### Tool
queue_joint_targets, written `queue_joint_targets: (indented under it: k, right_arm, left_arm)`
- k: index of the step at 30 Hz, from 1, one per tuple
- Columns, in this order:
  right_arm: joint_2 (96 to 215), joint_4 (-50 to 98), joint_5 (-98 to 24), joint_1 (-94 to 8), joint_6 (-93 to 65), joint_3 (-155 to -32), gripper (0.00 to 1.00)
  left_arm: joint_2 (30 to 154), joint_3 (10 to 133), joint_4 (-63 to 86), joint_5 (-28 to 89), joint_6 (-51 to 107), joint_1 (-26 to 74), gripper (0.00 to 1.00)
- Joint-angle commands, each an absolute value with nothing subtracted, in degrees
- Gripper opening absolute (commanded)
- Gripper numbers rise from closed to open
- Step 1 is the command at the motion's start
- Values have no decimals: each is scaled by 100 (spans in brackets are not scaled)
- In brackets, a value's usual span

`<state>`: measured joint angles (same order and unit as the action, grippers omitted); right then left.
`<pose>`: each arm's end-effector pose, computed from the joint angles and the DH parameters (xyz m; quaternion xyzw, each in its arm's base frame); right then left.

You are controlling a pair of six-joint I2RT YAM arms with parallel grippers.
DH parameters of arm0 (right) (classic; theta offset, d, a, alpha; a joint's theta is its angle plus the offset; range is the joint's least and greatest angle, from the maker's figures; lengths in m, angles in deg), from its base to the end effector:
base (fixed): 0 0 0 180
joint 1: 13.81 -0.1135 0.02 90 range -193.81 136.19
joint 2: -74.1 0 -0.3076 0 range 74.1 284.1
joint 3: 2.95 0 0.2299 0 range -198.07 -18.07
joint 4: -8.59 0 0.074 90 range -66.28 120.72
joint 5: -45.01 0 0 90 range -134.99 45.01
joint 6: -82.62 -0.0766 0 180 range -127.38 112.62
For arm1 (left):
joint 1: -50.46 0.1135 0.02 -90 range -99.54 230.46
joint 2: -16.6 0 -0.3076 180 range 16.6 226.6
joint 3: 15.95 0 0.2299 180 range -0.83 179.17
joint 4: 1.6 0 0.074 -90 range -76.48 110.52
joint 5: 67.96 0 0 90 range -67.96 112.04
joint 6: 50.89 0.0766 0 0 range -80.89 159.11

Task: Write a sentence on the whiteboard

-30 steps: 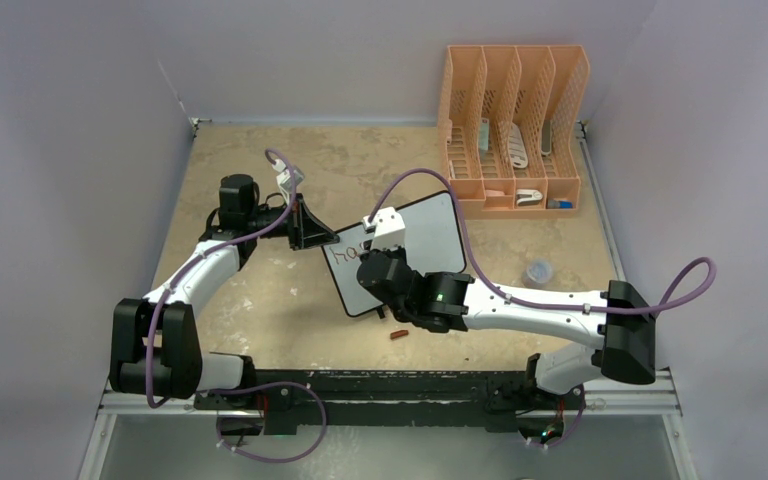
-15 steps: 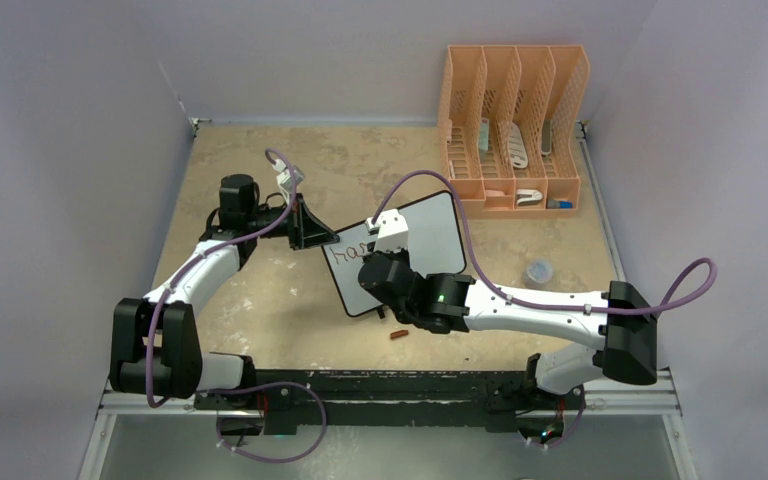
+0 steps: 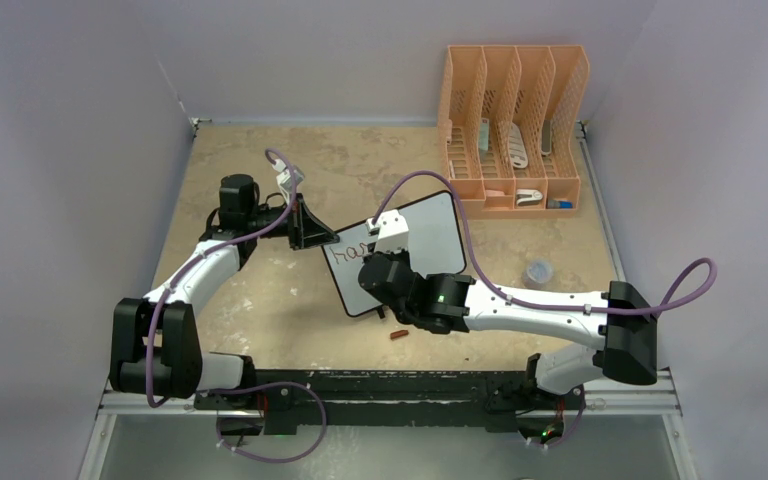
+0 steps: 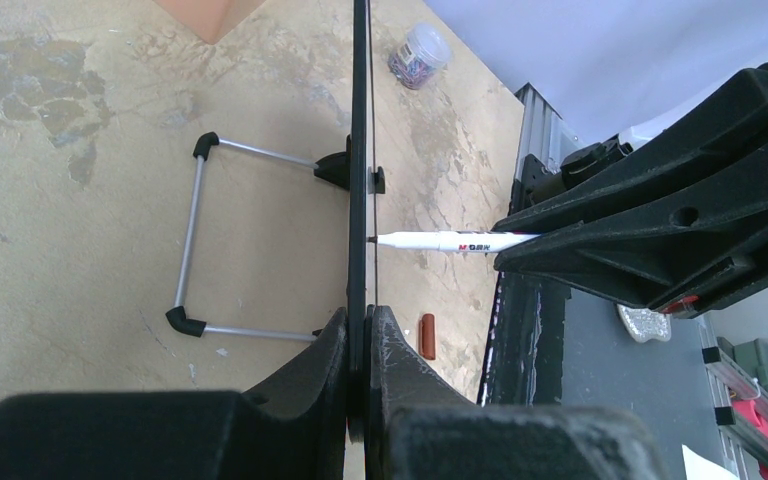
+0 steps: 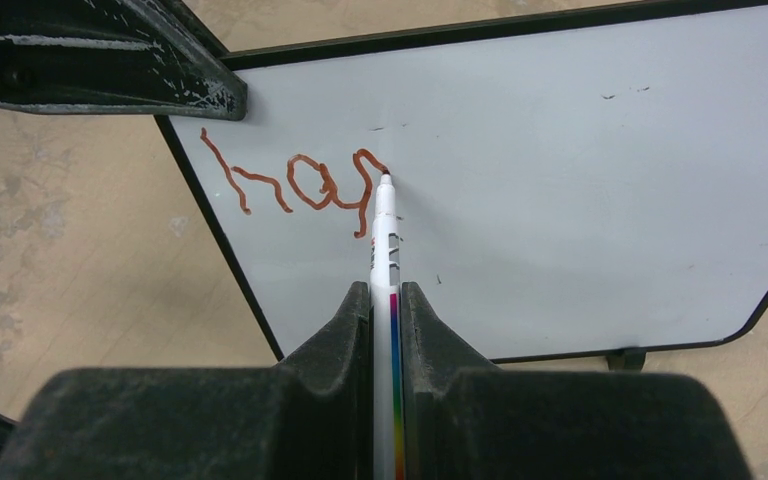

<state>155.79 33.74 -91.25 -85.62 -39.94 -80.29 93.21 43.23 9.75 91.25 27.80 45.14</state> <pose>0.1510 0.2822 0.3379 -0.0804 0.8147 0.1579 0.5521 0.2491 -0.0951 0.2952 0.2518 0.7225 -0.5442 0.3440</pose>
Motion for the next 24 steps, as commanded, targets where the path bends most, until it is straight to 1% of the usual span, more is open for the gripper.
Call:
queue_joint_targets:
  k: [1,24]
  right_arm:
    - [15489,3557,-9151,-8469,-4138,-7916,0]
    - [15596,3455,-8870,-8592,-4068,-8019,0]
  left_arm:
    - [9418,4382,1097,9314,2918,4378,0]
    - [9430,4374,1089,9314,2909,4378,0]
